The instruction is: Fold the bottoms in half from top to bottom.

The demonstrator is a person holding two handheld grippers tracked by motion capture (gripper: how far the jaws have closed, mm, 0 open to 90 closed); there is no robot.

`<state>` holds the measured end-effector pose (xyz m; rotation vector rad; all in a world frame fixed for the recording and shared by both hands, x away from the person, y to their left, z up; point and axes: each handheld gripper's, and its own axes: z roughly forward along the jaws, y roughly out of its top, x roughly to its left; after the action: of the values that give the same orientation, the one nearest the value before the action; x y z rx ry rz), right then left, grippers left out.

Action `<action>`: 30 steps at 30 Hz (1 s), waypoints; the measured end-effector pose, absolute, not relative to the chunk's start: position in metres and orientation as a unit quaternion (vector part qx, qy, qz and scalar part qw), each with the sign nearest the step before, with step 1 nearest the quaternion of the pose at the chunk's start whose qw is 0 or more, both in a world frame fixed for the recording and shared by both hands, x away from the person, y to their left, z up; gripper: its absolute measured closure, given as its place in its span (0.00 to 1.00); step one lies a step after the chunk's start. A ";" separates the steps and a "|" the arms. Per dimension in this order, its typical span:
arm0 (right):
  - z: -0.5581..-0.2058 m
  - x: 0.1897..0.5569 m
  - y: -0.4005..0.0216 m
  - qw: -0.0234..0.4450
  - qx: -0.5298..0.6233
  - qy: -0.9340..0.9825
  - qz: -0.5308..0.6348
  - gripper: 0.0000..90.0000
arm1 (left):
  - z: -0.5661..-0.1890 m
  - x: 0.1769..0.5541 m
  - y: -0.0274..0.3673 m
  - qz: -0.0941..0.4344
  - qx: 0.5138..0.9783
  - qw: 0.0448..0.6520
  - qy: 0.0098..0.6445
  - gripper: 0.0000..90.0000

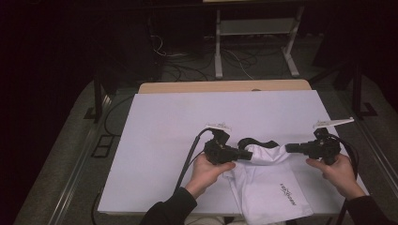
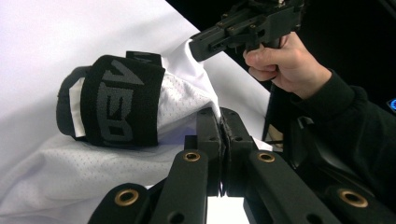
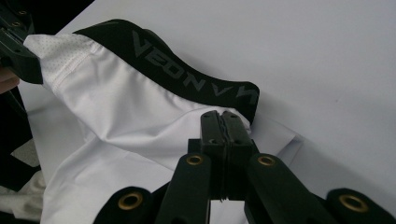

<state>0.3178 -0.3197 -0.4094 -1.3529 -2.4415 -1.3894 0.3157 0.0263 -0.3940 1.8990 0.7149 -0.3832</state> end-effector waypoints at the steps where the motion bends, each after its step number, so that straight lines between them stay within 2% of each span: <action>1: -0.410 0.317 -0.320 0.013 -0.433 -0.784 -0.445 0.98 | -0.395 0.313 0.026 -0.161 0.787 0.515 0.298 0.96; 30: -0.423 0.297 -0.327 0.036 -0.432 -0.800 -0.416 0.98 | -0.432 0.270 0.018 -0.216 0.768 0.523 0.302 0.97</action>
<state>0.2969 -0.3272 -0.4228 -1.3259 -2.4565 -1.2765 0.2704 0.0176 -0.4316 1.8386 0.7221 -0.5173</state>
